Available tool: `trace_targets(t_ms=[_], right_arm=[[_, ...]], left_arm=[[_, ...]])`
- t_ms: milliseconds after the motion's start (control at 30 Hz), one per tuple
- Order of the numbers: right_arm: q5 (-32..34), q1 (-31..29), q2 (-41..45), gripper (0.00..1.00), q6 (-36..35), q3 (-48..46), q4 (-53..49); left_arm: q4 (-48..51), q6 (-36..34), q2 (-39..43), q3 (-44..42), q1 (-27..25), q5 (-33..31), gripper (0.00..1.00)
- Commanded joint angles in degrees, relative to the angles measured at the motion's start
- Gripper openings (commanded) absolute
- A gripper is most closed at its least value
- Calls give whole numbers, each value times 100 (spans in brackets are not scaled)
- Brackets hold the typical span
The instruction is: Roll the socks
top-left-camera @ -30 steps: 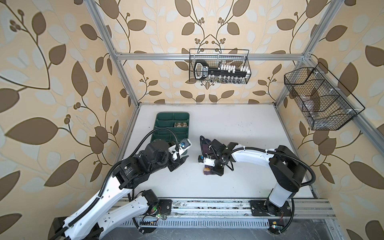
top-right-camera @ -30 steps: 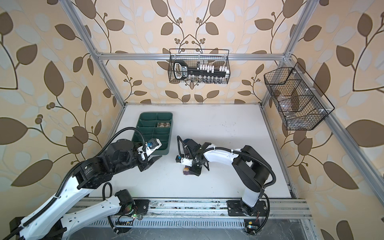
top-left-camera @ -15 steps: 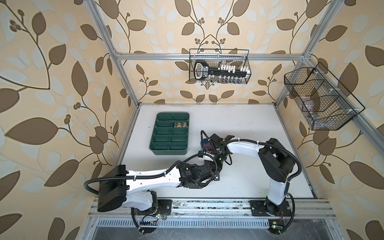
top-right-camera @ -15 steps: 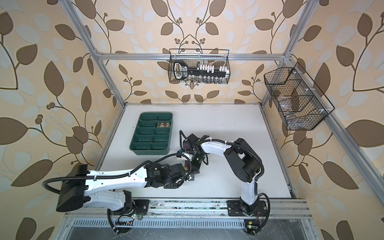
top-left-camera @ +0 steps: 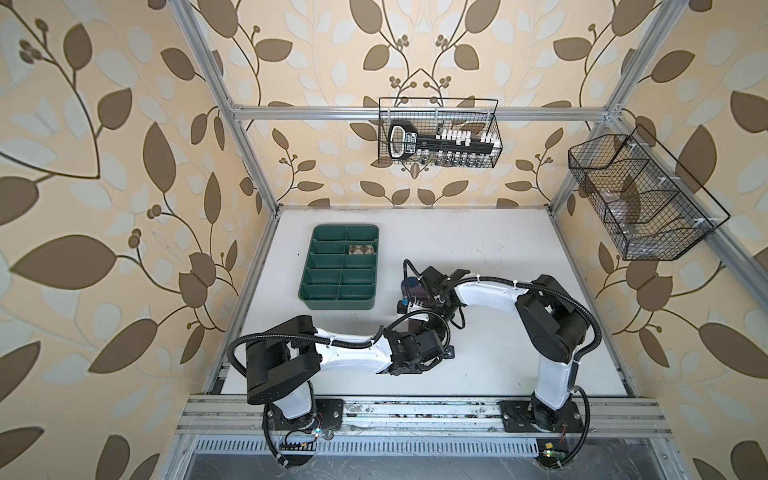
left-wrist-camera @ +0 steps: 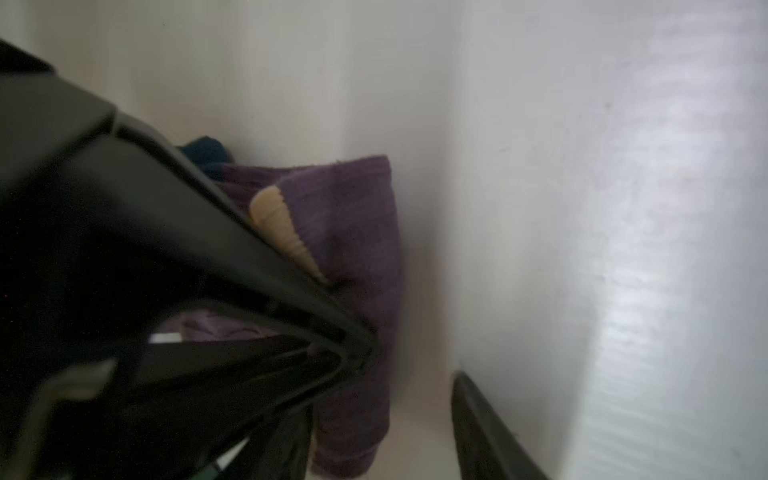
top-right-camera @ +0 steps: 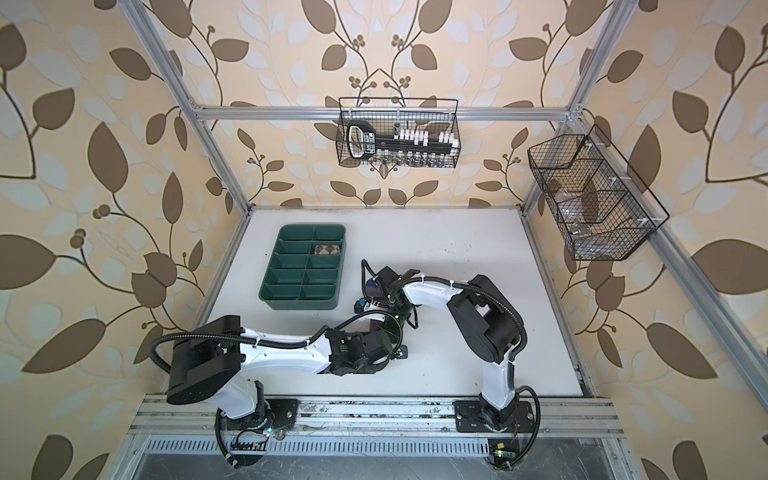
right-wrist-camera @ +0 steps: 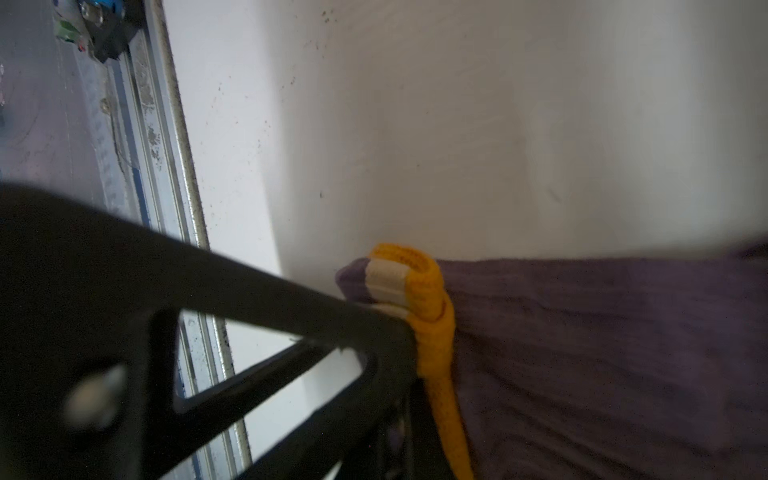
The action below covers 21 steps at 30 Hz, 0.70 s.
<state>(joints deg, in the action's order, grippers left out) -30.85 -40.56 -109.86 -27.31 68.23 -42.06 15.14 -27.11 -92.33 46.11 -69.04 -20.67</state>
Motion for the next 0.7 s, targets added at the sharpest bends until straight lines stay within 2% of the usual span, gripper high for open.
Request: trace_targets(t_ms=[0, 133, 300, 333, 367, 500, 567, 667], right_arm=[[421, -6, -329, 0, -144, -149, -82], [163, 17, -144, 0, -135, -215, -62], [70, 92, 392, 0, 81, -506, 166], [83, 115, 513, 0, 147, -551, 203], [96, 154, 667, 4, 223, -634, 263], [285, 289, 1414, 31, 420, -959, 447], [407, 344, 1780, 38, 516, -1041, 460], [697, 559, 2382, 39, 797, -1151, 583]], left_arm=[[-390, -13, -343, 19, -7, -14, 41], [-449, 4, -575, 89, 11, -278, 23], [-336, 1, -540, 93, 139, -266, 1], [-299, -13, -540, 100, 157, -256, 0], [-263, -36, -539, 100, 162, -233, 0], [-118, -103, -573, 144, 206, -45, 0], [-75, -114, -619, 170, 231, 23, 0], [85, -136, -655, 279, 289, 192, 0]])
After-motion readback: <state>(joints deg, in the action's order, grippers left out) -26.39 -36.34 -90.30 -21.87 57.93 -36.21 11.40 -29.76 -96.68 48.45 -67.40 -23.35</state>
